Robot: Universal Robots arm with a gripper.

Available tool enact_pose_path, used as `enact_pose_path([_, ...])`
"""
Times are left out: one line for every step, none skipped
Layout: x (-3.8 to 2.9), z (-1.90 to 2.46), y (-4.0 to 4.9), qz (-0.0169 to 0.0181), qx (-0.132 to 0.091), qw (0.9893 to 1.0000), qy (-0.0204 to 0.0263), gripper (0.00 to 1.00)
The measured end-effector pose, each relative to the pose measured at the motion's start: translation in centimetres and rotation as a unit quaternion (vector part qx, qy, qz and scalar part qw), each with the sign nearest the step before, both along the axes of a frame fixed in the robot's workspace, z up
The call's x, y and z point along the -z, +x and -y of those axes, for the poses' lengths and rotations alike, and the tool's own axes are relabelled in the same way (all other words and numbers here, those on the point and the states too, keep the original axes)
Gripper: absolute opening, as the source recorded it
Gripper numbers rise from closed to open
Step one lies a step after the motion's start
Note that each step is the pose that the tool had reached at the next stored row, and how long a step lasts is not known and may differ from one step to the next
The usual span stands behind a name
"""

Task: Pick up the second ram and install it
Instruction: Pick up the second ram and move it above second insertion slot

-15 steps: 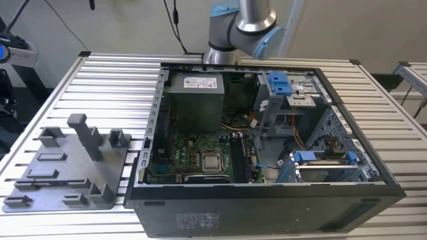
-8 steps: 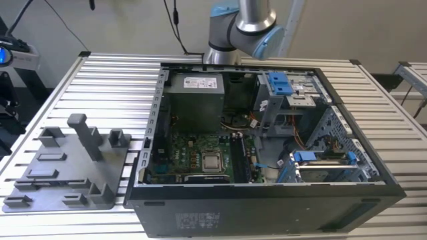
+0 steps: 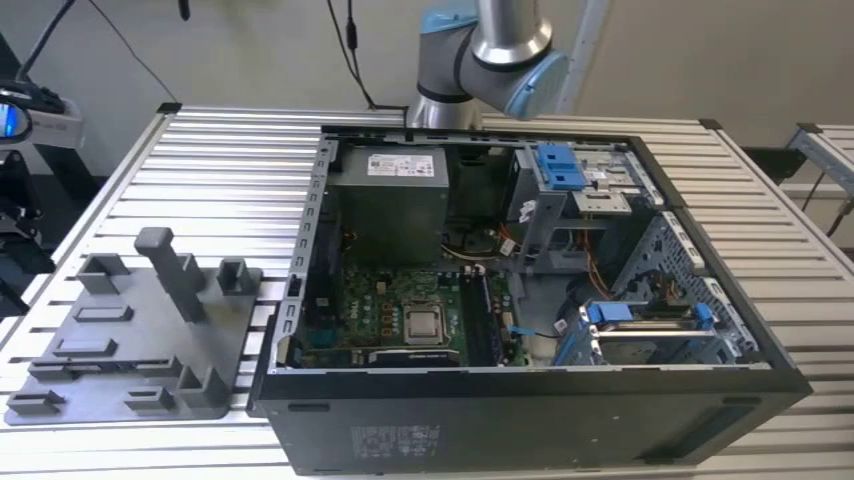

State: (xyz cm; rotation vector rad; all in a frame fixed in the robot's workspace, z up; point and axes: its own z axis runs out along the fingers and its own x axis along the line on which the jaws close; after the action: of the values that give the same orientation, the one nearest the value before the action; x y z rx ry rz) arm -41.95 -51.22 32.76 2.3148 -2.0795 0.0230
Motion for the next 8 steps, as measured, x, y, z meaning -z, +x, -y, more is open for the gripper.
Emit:
enact_pose_path([0.14,0.0,0.0,0.0,0.0,1.0,0.0,0.53])
enact_pose_path([0.3,0.0,0.0,0.0,0.0,1.0,0.0,0.53])
enact_pose_path([0.45,0.0,0.0,0.0,0.0,1.0,0.0,0.53])
enact_pose_path([0.61,0.0,0.0,0.0,0.0,1.0,0.0001,0.53])
enact_pose_path([0.73,0.0,-0.01,0.0,0.0,1.0,0.0,0.53])
enact_pose_path([0.84,0.0,-0.02,0.0,0.001,1.0,0.0,0.53])
enact_pose_path([0.94,0.0,-0.02,0.0,0.001,1.0,0.0,0.53])
enact_pose_path([1.03,0.0,-0.02,0.0,0.001,1.0,0.0,0.53])
